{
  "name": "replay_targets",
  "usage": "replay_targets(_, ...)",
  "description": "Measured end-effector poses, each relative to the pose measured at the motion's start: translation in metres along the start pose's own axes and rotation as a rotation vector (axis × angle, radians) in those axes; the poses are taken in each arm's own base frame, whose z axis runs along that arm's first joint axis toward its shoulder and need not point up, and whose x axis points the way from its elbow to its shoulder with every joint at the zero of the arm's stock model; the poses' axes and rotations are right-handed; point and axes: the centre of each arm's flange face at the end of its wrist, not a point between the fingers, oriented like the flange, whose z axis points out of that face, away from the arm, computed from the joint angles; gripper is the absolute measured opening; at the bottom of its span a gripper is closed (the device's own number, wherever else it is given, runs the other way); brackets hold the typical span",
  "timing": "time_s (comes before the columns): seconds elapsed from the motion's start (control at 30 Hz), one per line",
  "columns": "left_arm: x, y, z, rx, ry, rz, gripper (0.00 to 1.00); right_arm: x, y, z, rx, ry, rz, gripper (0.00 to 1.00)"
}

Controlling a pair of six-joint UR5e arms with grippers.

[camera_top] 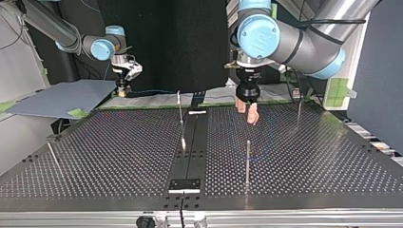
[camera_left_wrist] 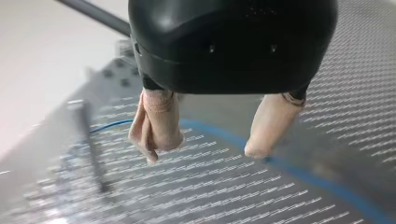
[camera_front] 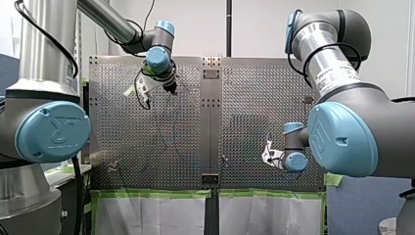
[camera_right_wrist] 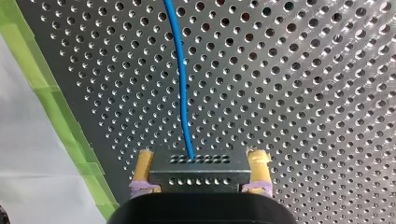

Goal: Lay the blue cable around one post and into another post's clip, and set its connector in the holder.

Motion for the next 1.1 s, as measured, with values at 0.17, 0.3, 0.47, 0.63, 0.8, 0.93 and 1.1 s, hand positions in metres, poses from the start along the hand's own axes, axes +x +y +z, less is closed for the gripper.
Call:
replay_targets(0.17, -0.033, 0.012, -0.001, -0.035, -0.084, -0.042, 1.00, -0.001, 0.000, 0.000, 0.000, 0.001, 0.000, 0.19)
replay_targets(0.3, -0.056, 0.018, -0.001, -0.028, -0.144, -0.097, 1.00, -0.001, 0.000, 0.000, 0.001, 0.003, 0.000, 0.19)
replay_targets(0.47, -0.080, 0.024, -0.006, -0.004, -0.186, -0.149, 1.00, -0.001, 0.000, 0.001, 0.001, 0.006, 0.000, 0.19)
replay_targets(0.63, -0.096, 0.019, -0.017, 0.052, -0.208, -0.180, 1.00, -0.001, 0.000, 0.001, 0.001, 0.008, 0.000, 0.19)
replay_targets(0.8, -0.085, 0.017, -0.015, 0.087, -0.167, -0.157, 1.00, -0.002, 0.000, 0.001, 0.001, 0.008, 0.001, 0.19)
replay_targets(0.93, -0.065, 0.019, -0.004, 0.104, -0.120, -0.133, 1.00, -0.003, 0.000, 0.001, 0.001, 0.006, 0.000, 0.19)
replay_targets(1.1, -0.046, 0.024, 0.015, 0.107, -0.089, -0.126, 1.00, -0.003, -0.001, 0.001, 0.003, 0.006, -0.001, 0.19)
